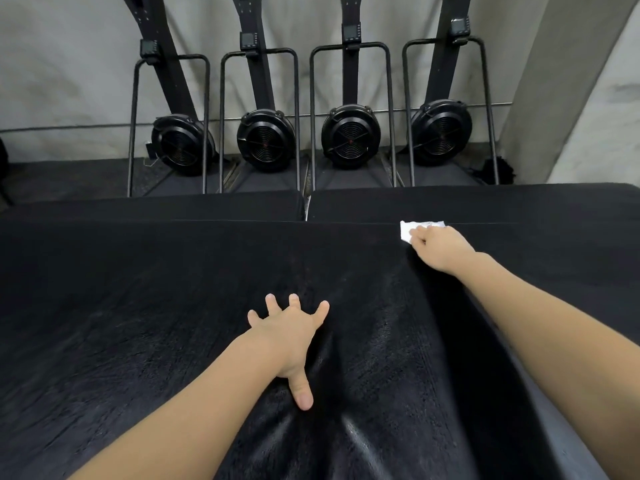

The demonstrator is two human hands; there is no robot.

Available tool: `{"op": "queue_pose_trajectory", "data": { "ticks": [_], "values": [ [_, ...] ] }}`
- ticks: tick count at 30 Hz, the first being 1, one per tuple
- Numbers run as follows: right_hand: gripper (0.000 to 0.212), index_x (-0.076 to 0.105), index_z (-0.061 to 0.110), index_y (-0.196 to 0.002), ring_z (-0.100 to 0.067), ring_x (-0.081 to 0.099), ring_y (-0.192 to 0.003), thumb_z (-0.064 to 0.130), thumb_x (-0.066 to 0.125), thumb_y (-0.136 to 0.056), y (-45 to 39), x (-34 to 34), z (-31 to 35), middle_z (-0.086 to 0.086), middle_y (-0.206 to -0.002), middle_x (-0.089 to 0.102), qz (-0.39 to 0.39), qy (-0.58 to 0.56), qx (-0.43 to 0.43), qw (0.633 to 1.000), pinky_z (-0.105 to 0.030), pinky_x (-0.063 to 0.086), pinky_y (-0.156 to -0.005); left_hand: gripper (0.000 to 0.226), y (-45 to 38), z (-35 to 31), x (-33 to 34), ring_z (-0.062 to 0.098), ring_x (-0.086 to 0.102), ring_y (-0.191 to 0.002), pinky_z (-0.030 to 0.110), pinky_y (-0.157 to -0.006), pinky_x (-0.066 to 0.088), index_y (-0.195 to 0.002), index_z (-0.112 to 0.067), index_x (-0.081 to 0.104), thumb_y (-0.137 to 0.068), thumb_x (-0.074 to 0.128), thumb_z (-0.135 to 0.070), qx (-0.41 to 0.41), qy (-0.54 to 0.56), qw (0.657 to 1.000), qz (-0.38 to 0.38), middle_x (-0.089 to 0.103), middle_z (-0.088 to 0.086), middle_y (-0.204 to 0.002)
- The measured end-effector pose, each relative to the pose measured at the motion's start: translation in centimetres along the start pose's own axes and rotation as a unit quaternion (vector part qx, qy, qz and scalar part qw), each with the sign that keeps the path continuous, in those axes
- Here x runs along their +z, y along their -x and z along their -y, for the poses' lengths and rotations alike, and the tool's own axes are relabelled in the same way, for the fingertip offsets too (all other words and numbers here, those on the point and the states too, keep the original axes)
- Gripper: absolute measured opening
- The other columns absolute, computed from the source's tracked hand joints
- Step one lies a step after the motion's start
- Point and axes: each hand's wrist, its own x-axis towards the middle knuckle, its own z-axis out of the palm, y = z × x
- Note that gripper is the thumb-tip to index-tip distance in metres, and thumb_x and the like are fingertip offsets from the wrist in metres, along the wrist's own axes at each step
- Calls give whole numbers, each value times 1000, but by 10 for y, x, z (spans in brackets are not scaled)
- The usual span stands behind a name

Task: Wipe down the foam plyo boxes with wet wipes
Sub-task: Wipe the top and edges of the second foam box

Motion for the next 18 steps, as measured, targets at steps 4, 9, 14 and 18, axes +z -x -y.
{"op": "queue_pose_trajectory", "data": {
  "ticks": [4,9,14,18],
  "values": [
    [34,58,12,-124,-40,60,-94,26,34,-104,69,-1,-1,-12,-120,63,0,-19,-40,999,-43,49,-87,156,3,0,1,56,-11,-148,73,-114,15,-154,-37,-27,-57,94,-52,-1,1,1000,-5,-17,20,-165],
    [17,55,21,-109,-24,47,-63,28,40,-103,178,2,0,3,-102,58,-21,-47,-107,993,-43,48,-70,150,15,-1,1,53,-1,-149,66,-115,24,-157,-39,-19,-58,94,-53,-3,13,999,-31,-6,17,-167],
    [12,35,29,-93,-5,45,-68,26,40,-104,278,-4,11,8,-93,44,0,-66,-153,986,-24,33,-61,139,33,-4,12,30,44,-136,51,-115,33,-161,-35,-5,-62,91,-53,12,15,994,-107,43,4,-149],
    [13,35,28,-92,-7,40,-73,24,40,-103,336,-1,19,10,-89,41,-22,-70,-159,985,-24,39,-62,126,54,-2,29,24,62,-117,51,-124,17,-160,-35,-8,-76,84,-48,11,71,985,-159,62,4,-125]
  ]
}}
